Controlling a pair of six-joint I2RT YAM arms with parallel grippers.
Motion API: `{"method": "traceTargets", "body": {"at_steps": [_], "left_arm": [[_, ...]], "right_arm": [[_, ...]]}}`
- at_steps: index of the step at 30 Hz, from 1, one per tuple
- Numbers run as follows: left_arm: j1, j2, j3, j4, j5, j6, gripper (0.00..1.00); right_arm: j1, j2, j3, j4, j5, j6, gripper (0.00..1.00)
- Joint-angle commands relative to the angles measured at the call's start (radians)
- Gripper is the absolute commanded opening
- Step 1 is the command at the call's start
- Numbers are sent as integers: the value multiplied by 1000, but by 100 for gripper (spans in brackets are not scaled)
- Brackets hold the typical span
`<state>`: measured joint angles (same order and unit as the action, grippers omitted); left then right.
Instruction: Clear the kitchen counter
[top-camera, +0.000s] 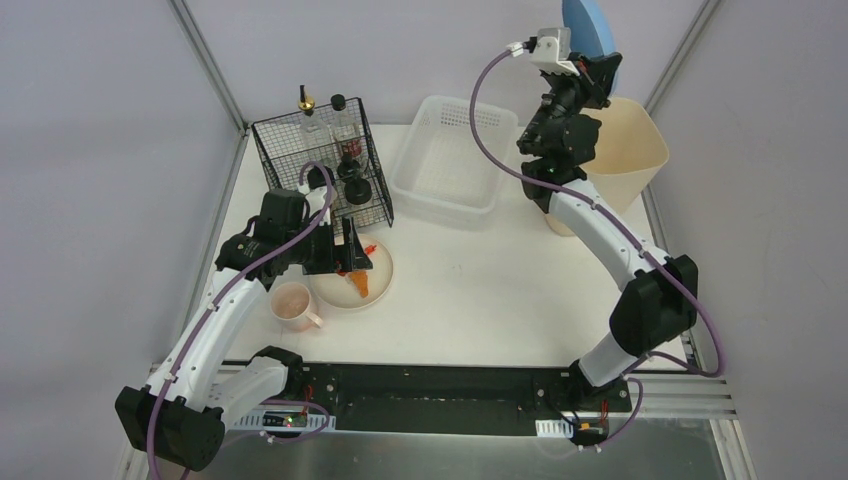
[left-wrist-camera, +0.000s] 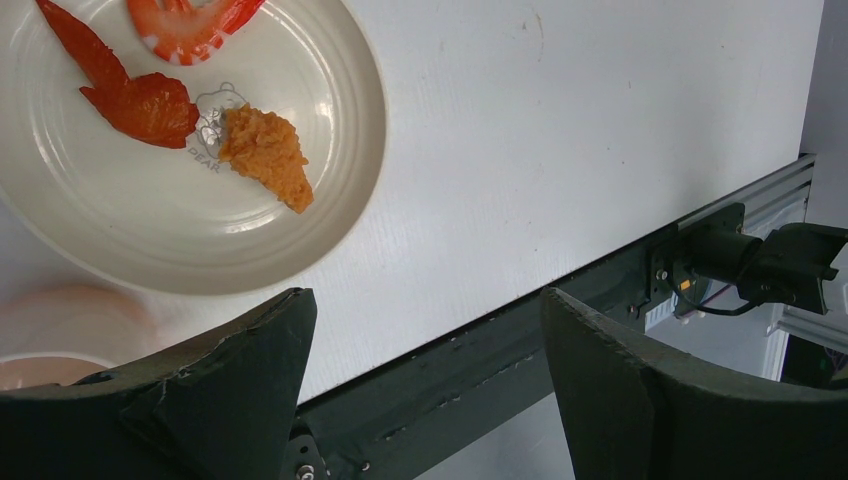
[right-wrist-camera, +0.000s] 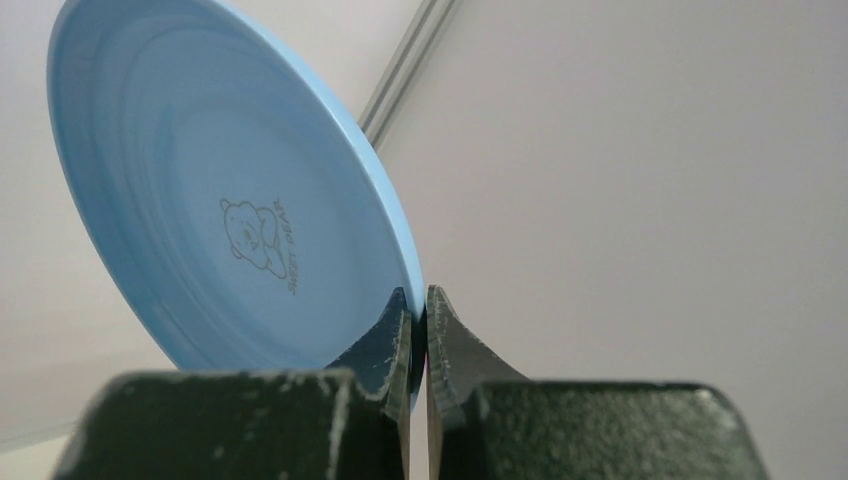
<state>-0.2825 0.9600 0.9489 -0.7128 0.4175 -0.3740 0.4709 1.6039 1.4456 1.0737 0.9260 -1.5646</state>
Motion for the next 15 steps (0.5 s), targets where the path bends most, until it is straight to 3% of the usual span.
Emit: {"method": "traceTargets", "body": {"at_steps": [1,5,9,13,15], "left_arm": [[-9,2,-9,21,3,14,85],[-9,5,-10,21,1,15,85],[-9,8,-10,19,-3,15,85],[-9,10,-9,17,-7,17,85],[-9,12,-10,18,-9,17,85]], "right_arm": [[55,5,92,127,-35,-67,0],[107,18,119,98,-21,-56,0],[144,17,146,-13,51,70,0],[167,-48,136,-285,96,362,0],[172,-88,142,-462,96,397,0]]}}
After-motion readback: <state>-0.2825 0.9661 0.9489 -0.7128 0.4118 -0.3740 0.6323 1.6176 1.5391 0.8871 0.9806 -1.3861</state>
